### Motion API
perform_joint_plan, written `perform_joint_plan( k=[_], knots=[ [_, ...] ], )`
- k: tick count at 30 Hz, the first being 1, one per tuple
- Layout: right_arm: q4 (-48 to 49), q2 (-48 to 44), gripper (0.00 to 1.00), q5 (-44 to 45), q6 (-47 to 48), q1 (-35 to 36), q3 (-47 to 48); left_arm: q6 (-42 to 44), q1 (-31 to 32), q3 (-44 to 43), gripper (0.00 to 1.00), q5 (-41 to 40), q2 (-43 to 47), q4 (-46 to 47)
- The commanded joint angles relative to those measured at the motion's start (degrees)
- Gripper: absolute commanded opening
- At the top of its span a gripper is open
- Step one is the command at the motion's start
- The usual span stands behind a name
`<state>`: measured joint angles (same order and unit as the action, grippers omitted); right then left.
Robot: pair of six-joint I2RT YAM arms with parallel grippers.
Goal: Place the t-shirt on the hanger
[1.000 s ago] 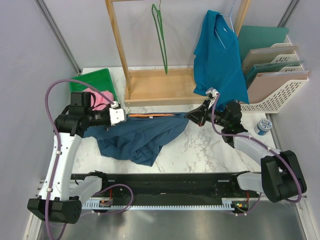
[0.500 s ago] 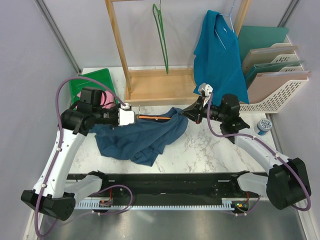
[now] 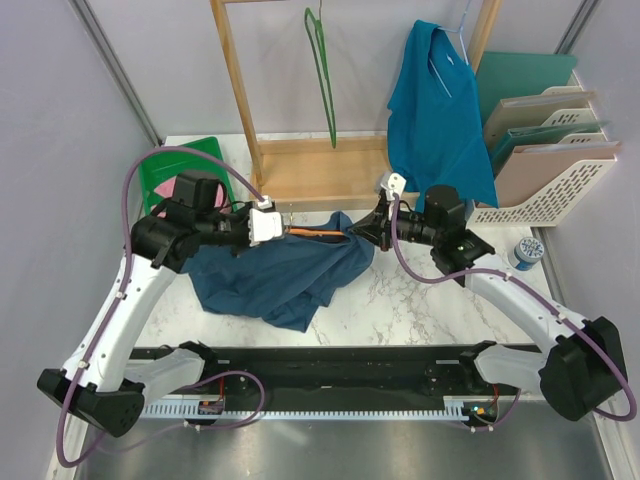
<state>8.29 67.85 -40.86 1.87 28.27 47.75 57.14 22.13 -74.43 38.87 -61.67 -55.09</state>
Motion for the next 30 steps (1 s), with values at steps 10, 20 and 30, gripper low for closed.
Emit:
perform_joint_plan(
  k=[10, 20, 30],
  knots=[
    [-13.7, -9.1, 0.00, -4.2, 10.2, -3.4, 6.0, -3.3, 0.0, 1.0, 0.02, -8.2, 1.6, 7.6],
    [-17.2, -4.4, 0.00, -8.9, 17.7, -3.1, 17.9, -9.2, 0.2, -14.1, 0.02, 2.6, -3.5, 3.2],
    [-22.7, -2.6, 0.02, -9.0, 24.7, -2.3, 22.2, -6.4, 4.7, -13.7, 0.02, 5.7, -3.6, -0.4]
  ],
)
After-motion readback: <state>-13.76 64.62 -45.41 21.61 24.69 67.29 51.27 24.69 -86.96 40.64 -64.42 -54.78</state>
